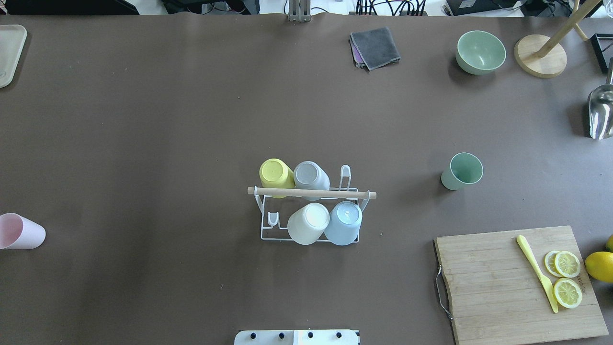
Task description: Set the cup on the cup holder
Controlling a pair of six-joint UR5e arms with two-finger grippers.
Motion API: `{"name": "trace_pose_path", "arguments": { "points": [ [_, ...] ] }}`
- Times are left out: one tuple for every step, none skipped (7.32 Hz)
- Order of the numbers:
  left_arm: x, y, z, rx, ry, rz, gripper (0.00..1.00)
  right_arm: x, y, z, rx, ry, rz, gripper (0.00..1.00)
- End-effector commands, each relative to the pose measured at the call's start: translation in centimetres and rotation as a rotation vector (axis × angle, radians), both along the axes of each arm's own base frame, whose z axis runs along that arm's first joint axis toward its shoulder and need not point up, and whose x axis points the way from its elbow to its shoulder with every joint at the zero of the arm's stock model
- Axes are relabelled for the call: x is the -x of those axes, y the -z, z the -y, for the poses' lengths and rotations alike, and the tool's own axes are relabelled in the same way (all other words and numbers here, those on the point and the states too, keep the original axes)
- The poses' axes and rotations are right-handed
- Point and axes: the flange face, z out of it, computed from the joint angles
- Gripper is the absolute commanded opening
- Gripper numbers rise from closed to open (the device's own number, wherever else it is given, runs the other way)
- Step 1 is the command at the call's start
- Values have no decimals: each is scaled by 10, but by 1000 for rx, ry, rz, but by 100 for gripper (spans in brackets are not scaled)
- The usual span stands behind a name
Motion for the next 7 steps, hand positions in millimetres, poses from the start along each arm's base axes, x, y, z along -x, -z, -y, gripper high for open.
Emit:
{"name": "trace_pose_path", "arguments": {
  "points": [
    [0, -7, 0, 1, -4, 2, 98, 0, 0, 0, 0, 0, 0, 100],
    [0, -15, -1, 15, -4, 2, 99, 0, 0, 0, 0, 0, 0, 100],
    [-1, -17, -1, 19, -6, 1, 99, 0, 0, 0, -1, 1, 0, 100],
    [-2, -17, -1, 19, -7, 1, 99, 0, 0, 0, 0, 0, 0, 100],
    [-5, -16, 2, 20, -16, 8, 99, 0, -1, -1, 2, 1, 0, 100],
    [-9, -23, 0, 35, -26, 11, 98, 0, -7, -4, 14, 1, 1, 100],
    [-16, -27, 3, 40, -46, 49, 99, 0, -7, -4, 14, 1, 1, 100]
  ]
}}
